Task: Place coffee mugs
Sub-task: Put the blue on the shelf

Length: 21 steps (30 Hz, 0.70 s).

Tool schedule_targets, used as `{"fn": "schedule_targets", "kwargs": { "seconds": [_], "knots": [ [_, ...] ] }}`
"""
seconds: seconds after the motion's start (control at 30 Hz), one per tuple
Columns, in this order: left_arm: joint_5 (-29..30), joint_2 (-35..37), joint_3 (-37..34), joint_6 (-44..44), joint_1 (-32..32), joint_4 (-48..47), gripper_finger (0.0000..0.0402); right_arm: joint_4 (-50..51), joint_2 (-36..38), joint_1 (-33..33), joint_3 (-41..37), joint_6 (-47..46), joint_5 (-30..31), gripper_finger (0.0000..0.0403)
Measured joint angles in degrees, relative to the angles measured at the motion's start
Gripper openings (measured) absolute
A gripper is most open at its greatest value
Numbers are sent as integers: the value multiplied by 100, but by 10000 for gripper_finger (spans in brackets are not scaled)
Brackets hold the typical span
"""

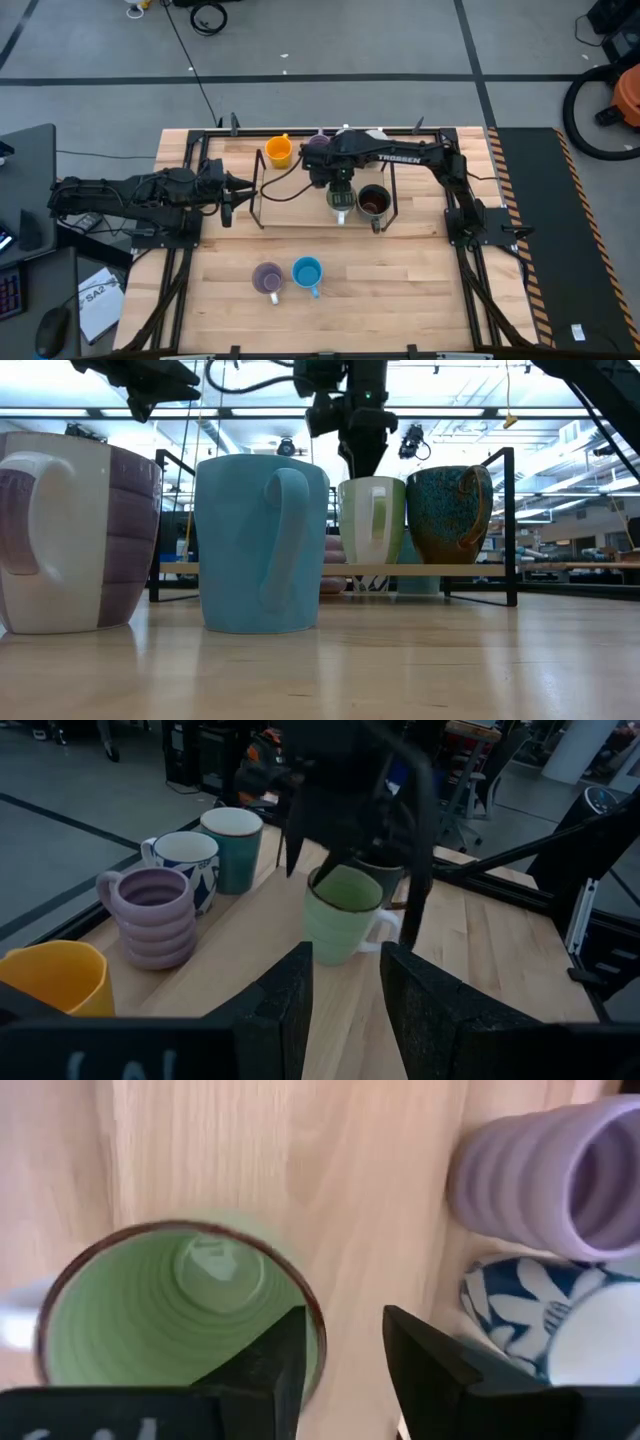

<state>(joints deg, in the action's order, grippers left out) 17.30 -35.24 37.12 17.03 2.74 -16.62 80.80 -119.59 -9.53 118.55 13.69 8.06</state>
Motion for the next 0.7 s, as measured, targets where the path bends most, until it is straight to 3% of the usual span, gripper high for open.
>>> {"fn": "schedule_targets", "kwargs": {
  "seconds": [0.3,0.57,0.7],
  "knots": [
    [-143,0,0,31,0,-132,125,444,0,265,769,-65,-15,149],
    [-369,0,0,-161,2,-132,125,-378,2,1022,1001,-247,-749,170],
    [-367,0,0,-183,2,-132,125,-929,-22,1459,981,-607,-807,184]
  ]
}}
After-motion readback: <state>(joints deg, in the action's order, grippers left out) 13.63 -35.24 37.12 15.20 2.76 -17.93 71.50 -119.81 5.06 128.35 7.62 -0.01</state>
